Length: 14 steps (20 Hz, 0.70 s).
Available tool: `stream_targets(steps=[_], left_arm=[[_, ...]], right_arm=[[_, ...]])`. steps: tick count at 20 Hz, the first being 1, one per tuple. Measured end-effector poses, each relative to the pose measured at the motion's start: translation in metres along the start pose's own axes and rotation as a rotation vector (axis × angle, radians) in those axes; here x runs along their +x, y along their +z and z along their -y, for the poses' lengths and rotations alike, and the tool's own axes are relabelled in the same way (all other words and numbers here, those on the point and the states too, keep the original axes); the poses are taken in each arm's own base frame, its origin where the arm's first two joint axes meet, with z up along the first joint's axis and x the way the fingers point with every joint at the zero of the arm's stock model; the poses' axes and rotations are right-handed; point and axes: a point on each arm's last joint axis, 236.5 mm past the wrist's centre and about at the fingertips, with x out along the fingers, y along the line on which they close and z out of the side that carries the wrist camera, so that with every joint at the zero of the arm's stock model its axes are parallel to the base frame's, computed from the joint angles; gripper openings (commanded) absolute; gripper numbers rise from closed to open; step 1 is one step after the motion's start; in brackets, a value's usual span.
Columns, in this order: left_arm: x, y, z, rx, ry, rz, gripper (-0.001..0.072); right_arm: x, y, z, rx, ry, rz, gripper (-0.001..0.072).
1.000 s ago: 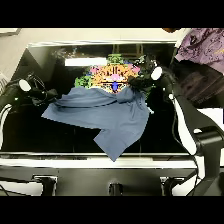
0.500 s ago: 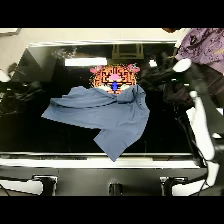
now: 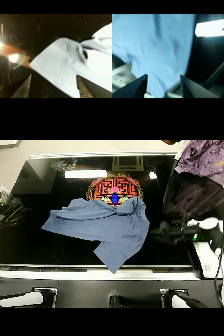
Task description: Fold the clothes and pants, and hang the long-sleeved shirts on hangers.
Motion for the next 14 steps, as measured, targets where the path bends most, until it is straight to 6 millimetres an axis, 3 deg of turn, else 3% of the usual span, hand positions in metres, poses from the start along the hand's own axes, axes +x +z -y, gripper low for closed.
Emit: stream_targets(steps=[2,5,10,14], left_arm=[[0.003,-0.006,-0.002,-0.006,-0.003,-0.017,0.0641],[0.005,-0.01,-0.004,-0.01,-0.004,-0.028,0.0641],[0.006,-0.013,-0.004,-0.013,-0.006,-0.035,0.0641],[0.006,-0.014,-0.004,-0.018,-0.006,-0.037,0.0641]], right_arm=[[0.019,-0.031,0.015,0.055,0.043,-0.028,0.0475],[0.035,-0.053,0.027,0.101,0.086,-0.026,0.0474],[0.044,-0.057,0.036,0.123,0.094,0.005,0.0475],[0.064,-0.067,0.035,0.102,0.068,-0.025,0.0474]])
